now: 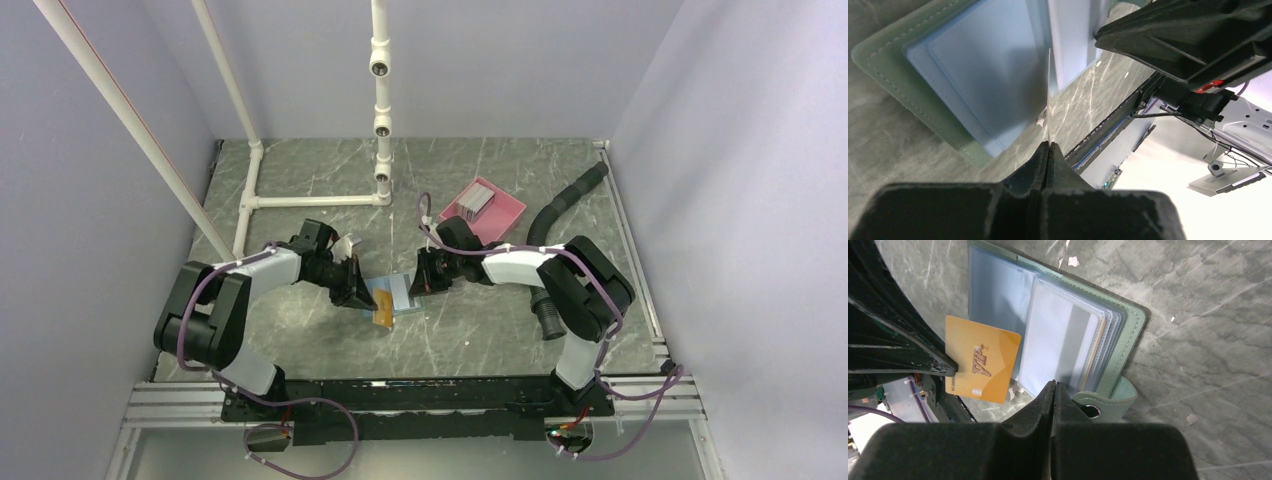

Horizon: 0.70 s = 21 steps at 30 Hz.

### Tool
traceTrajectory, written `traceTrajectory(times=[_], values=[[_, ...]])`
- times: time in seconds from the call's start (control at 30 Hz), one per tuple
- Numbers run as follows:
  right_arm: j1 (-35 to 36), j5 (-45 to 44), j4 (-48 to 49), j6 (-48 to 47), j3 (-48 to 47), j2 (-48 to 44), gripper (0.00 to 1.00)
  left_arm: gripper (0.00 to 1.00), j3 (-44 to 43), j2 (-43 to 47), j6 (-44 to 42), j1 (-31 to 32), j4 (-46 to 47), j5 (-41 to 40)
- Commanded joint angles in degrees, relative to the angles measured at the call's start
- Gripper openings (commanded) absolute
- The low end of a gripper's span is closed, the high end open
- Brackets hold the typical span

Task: Put the credit cards into the card holder
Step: Insert the credit card into the card holder.

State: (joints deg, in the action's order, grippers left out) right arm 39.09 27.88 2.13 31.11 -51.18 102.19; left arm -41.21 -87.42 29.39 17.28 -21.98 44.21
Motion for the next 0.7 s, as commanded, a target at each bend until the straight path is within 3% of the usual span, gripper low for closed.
traceTrajectory(times=[0.0, 0.17, 0.37, 0.67], values=[[-0.07, -1.97, 0.10, -2.13, -1.30, 1.62, 0.00, 0.00, -2.11, -2.45, -1.63, -0.42, 0.65, 2.39], [-0.07, -2.07, 0.88, -2.07, -0.62, 1.94, 0.00, 0.00, -1.49, -3.44, -0.05, -1.02, 4.11, 4.45], [-0.12, -2.10, 0.93, -2.28, -0.56, 2.27, 0.00, 0.00, -1.76, 1.58, 0.51, -1.07, 0.08, -0.50], [-0.13, -2.01, 1.15, -2.38, -0.46, 2.69, 0.00, 0.00, -1.50, -0.86, 2.52, -1.28, 5.30, 5.85]])
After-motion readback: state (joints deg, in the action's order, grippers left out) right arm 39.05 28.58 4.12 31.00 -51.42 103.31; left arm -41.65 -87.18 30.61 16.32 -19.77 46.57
